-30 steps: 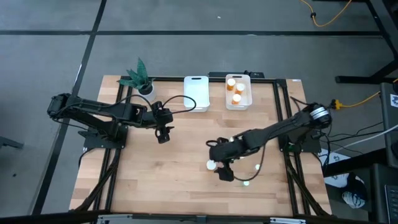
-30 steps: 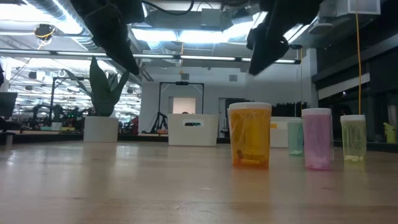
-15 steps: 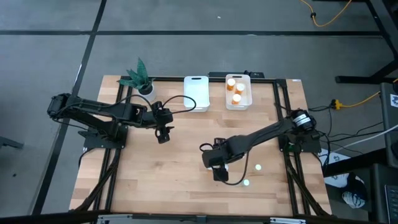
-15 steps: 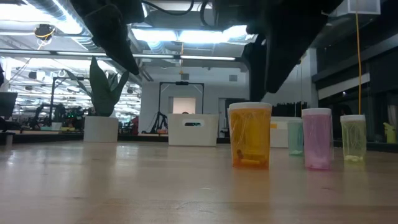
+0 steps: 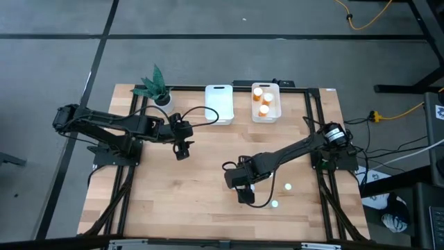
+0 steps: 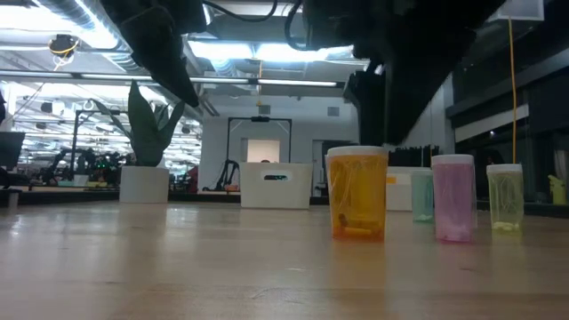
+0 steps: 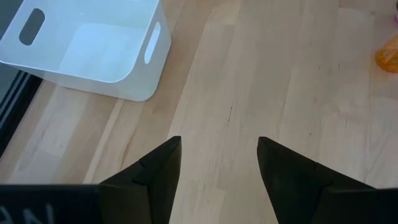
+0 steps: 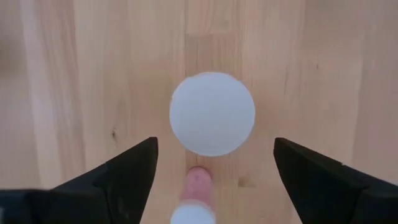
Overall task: Pick and place medicine bottles into bin by pill shape (circle, oval)
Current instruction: Put the big orange bottle into the right white bin
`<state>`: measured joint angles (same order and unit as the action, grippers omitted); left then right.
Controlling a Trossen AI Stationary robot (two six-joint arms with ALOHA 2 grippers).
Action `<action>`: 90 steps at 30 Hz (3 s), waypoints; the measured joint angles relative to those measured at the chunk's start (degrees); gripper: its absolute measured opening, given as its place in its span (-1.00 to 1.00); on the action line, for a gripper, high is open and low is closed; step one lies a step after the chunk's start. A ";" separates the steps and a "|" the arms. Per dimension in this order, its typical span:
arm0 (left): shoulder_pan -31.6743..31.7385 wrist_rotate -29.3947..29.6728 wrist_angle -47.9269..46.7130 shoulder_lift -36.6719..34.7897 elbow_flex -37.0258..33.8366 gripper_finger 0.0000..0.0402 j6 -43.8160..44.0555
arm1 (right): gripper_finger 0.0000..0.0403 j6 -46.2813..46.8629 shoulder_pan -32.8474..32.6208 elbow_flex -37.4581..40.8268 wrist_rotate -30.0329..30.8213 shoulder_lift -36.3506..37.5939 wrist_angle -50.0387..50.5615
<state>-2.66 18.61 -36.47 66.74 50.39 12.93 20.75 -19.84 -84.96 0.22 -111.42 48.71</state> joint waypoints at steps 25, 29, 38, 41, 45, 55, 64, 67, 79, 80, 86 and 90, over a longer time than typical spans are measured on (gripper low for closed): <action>0.00 0.00 0.13 0.00 0.00 0.01 0.00 | 0.59 -3.88 0.20 5.63 1.87 -0.26 -12.77; 0.00 0.00 0.13 0.00 0.00 0.01 0.00 | 0.59 -3.06 0.20 5.65 3.13 -0.56 -12.70; 0.00 0.00 0.13 0.00 0.00 0.01 -0.02 | 0.44 -2.82 0.20 5.65 3.21 -0.56 -12.67; 0.00 0.00 0.13 0.00 0.00 0.01 0.00 | 0.32 -1.49 0.20 5.65 3.23 -0.56 -12.99; 0.00 0.00 0.13 0.00 0.00 0.01 -0.02 | 0.16 -0.14 0.20 5.65 3.23 -0.56 -13.03; 0.00 0.01 0.11 0.00 0.00 0.01 -0.02 | 0.04 -0.15 0.61 -1.98 10.44 -0.30 0.58; 0.00 0.02 0.12 0.00 0.00 0.01 -0.02 | 0.04 6.92 1.64 -7.77 26.33 7.77 23.23; 0.00 0.02 0.13 0.00 0.00 0.01 -0.02 | 0.04 9.32 2.75 -7.11 30.18 12.76 27.11; 0.02 0.11 0.18 0.00 0.00 0.01 -0.02 | 0.07 8.49 18.91 3.40 35.37 33.42 27.87; 0.01 0.11 0.15 0.00 0.00 0.01 -0.02 | 0.07 7.09 21.04 5.10 34.52 34.82 26.25; 0.00 0.22 0.17 0.00 0.00 0.01 -0.02 | 0.07 -2.83 34.18 16.81 23.41 39.76 10.19; 0.00 0.27 0.13 0.01 0.00 0.01 -0.03 | 0.07 -8.26 41.72 22.60 18.57 39.20 2.77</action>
<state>-2.66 18.88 -36.34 66.75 50.39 12.90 12.49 21.89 -62.36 18.79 -72.23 51.48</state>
